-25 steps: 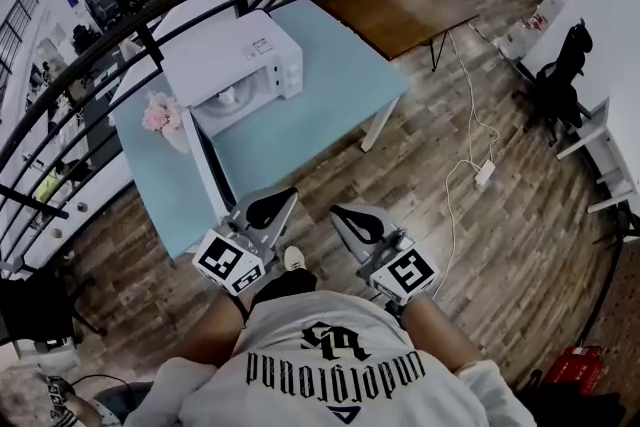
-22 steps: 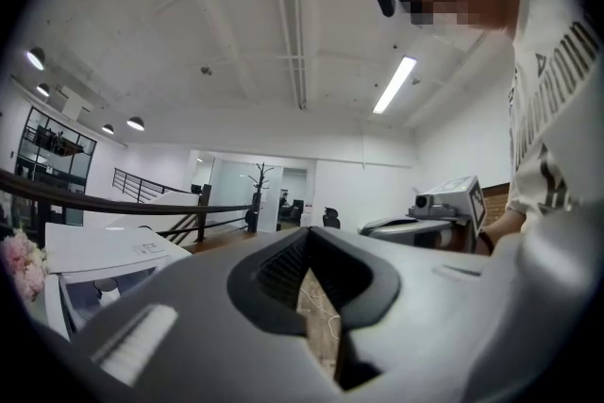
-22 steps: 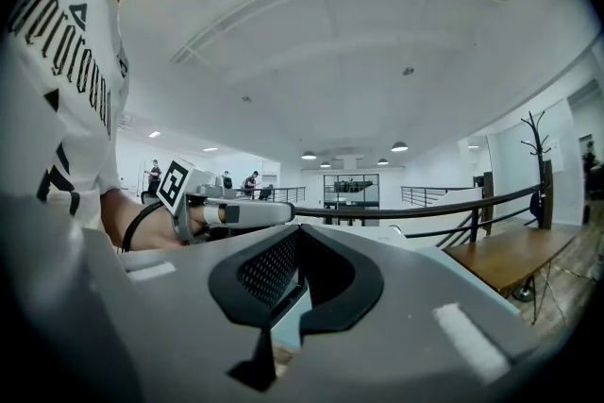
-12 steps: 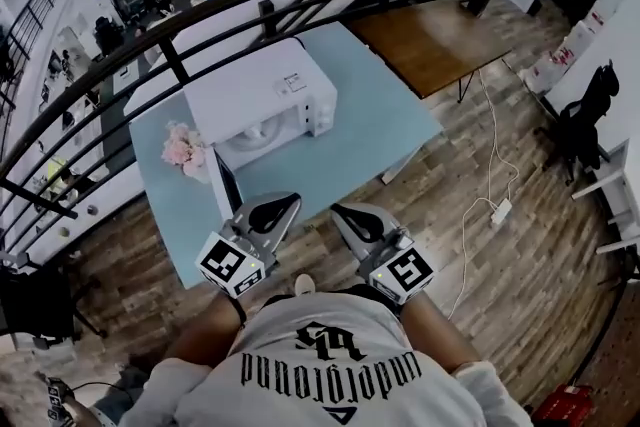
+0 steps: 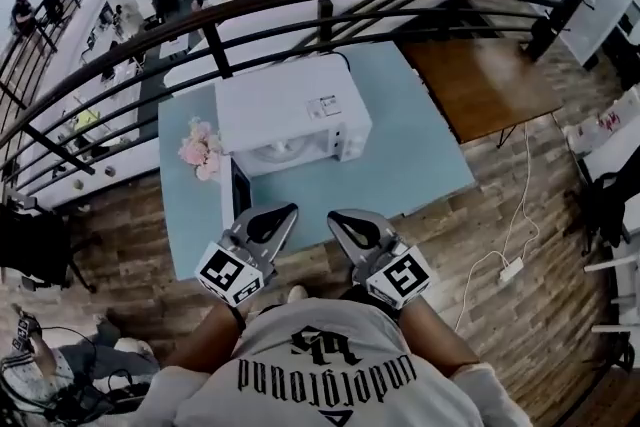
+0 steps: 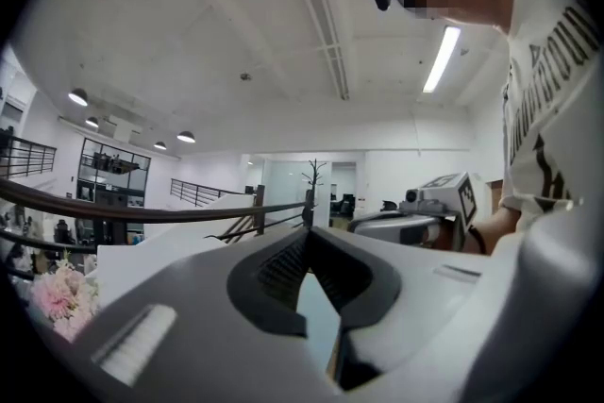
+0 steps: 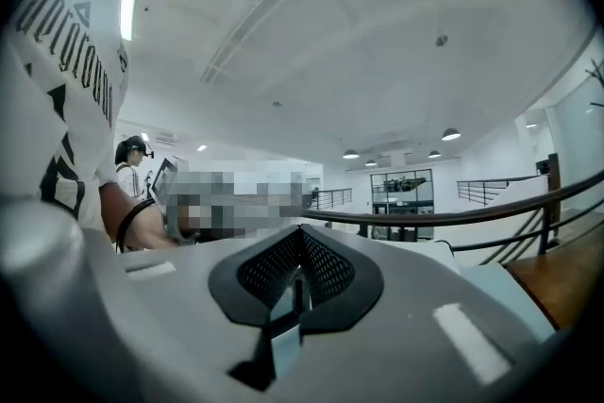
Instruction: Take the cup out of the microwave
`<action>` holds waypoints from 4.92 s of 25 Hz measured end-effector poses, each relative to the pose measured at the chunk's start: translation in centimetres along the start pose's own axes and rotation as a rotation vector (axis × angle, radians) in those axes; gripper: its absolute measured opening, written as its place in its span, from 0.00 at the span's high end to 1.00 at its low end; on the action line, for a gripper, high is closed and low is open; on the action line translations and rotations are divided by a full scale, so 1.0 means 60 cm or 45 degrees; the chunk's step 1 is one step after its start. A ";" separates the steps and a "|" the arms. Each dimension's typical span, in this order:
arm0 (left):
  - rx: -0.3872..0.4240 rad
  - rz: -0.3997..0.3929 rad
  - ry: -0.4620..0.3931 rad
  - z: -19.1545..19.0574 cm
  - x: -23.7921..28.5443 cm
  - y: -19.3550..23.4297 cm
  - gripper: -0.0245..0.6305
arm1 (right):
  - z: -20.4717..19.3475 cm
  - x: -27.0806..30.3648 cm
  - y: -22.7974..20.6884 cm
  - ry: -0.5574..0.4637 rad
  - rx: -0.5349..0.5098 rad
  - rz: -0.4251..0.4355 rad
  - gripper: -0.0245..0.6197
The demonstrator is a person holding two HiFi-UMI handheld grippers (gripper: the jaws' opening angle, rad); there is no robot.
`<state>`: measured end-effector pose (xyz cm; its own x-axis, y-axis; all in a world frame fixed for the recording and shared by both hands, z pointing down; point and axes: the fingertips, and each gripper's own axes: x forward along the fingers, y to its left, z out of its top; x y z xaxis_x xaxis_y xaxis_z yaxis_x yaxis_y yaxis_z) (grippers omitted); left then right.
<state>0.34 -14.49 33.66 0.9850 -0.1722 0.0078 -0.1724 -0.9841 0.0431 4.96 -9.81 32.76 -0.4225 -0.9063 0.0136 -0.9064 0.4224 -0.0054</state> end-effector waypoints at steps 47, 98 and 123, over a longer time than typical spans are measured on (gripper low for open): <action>-0.066 0.704 0.177 -0.267 0.112 0.249 0.89 | -0.340 0.244 -0.201 0.275 -0.003 0.538 0.86; -0.303 0.716 0.181 -0.455 0.082 0.316 0.89 | -0.534 0.481 -0.195 0.266 0.084 0.424 0.88; -0.180 0.748 0.112 -0.349 0.088 0.200 0.89 | -0.438 0.271 -0.133 0.237 0.116 0.548 0.89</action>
<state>3.46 -26.28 55.12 0.7225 -0.6744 0.1526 -0.6913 -0.7092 0.1386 5.32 -27.54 59.27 -0.7598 -0.6277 0.1695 -0.6489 0.7484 -0.1372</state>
